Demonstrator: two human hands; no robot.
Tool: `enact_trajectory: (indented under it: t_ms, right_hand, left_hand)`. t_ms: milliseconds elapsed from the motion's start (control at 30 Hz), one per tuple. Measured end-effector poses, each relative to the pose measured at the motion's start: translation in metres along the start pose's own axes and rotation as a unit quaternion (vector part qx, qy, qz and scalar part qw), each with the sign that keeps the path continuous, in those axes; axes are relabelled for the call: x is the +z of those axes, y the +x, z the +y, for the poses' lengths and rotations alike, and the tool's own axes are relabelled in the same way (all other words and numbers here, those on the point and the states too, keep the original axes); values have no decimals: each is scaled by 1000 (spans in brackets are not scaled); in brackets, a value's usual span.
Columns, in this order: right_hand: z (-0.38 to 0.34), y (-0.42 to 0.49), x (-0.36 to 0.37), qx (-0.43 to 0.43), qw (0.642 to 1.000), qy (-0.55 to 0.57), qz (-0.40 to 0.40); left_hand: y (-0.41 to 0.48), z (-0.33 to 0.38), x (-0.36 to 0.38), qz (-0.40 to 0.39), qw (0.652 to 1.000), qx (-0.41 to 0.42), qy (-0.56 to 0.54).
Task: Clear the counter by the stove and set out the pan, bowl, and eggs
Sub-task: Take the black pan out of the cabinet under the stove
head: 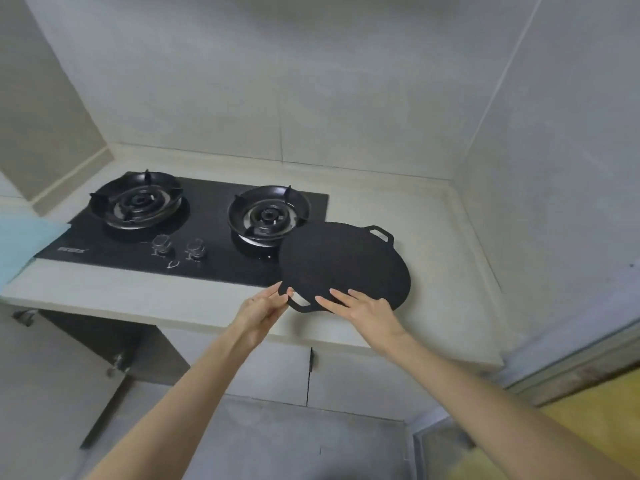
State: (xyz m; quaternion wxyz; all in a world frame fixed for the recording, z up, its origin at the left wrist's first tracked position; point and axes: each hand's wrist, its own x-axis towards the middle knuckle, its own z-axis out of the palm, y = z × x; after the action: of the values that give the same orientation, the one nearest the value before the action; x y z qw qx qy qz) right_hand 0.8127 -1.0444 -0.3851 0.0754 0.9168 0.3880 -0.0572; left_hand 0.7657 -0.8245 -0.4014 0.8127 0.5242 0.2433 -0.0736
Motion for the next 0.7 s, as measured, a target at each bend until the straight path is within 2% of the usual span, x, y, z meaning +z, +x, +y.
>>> enact_trajectory:
  t_ms: [233,300,400,533,700]
  right_hand:
    - [46,24,26,88,996,19,3]
    - [55,35,32,123,991,-23,-45]
    - [70,53,48,162,985,-51,-17]
    - [72,72,32,189,980,28,-48]
    - [89,97,26,194,975,42,-102]
  left_hand:
    - [91,2,33,-38,996,-72,31]
    - [110,5,42,-39,995,-81,32]
    - [138,12,49,-64,992,-103,35]
    - [175,24,52,-88,986,-133,44]
    - [207,33,63,-72,986,-150,18]
